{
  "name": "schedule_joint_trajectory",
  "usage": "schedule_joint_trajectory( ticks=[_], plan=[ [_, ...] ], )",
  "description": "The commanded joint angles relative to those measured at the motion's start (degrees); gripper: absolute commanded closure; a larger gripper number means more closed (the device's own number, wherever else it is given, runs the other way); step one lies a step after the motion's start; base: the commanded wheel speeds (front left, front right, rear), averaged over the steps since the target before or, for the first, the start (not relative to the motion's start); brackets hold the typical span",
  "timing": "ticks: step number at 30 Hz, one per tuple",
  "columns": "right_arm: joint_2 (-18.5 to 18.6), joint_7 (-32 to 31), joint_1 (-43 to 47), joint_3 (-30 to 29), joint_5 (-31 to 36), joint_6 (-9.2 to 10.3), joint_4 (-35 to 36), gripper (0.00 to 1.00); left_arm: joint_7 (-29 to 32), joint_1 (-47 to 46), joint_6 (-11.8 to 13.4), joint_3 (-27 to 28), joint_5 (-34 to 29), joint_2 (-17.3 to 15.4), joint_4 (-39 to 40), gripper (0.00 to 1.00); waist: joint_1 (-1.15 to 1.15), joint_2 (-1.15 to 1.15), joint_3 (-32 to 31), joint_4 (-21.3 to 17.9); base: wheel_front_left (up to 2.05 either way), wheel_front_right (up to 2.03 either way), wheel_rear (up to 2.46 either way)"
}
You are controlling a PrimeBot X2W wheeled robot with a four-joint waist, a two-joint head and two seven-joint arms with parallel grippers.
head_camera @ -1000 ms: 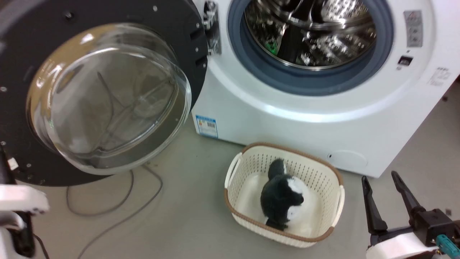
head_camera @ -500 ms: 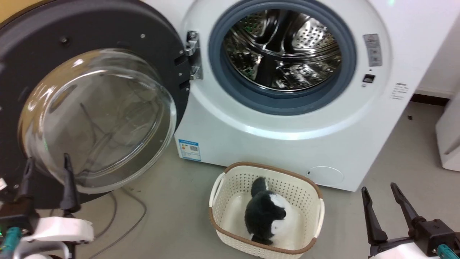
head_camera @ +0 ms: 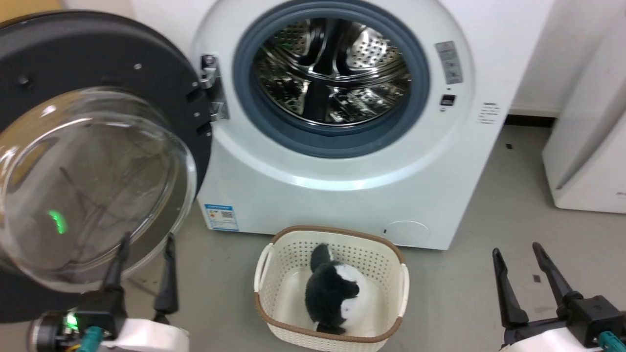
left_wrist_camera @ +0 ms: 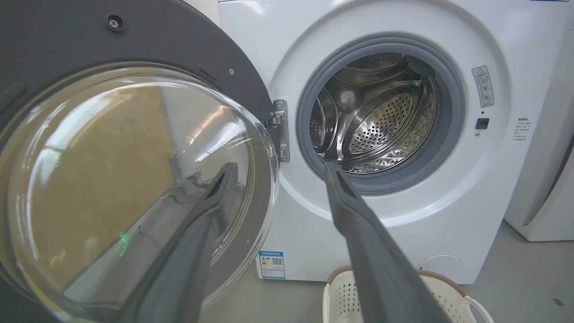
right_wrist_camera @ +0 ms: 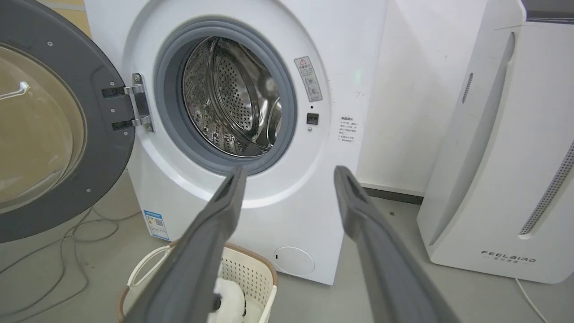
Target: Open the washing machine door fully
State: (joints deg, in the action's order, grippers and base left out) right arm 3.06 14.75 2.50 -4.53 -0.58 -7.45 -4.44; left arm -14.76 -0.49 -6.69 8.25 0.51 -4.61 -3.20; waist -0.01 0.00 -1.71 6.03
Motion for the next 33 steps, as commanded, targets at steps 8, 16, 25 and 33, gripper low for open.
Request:
schedule_joint_trajectory(
  ticks=[8,16,25,33],
  plan=[
    [-0.18,0.25,1.64,-0.6,-0.52,-0.03,2.06,0.0,-0.24,2.05,-0.37,-4.46,1.34,0.75,-1.42,0.0,0.01,0.0,-0.18,-3.69,0.0,0.0,0.0],
    [0.02,-0.21,1.01,-0.59,-0.48,0.0,1.74,1.0,0.22,1.59,0.05,-4.8,1.2,0.58,-1.39,1.0,0.01,0.0,-0.11,-4.17,0.0,0.0,0.0],
    [0.01,-1.27,0.76,-0.22,-0.41,0.0,1.94,1.0,1.28,1.51,0.53,-5.05,1.08,0.66,-1.05,1.0,0.01,0.0,0.02,-4.31,0.0,0.0,0.0],
    [-0.01,-2.09,0.56,0.07,-0.35,0.0,2.09,1.0,2.1,1.45,0.91,-5.25,0.98,0.73,-0.79,1.0,0.01,0.0,0.12,-4.41,0.0,0.0,0.0]
  ],
)
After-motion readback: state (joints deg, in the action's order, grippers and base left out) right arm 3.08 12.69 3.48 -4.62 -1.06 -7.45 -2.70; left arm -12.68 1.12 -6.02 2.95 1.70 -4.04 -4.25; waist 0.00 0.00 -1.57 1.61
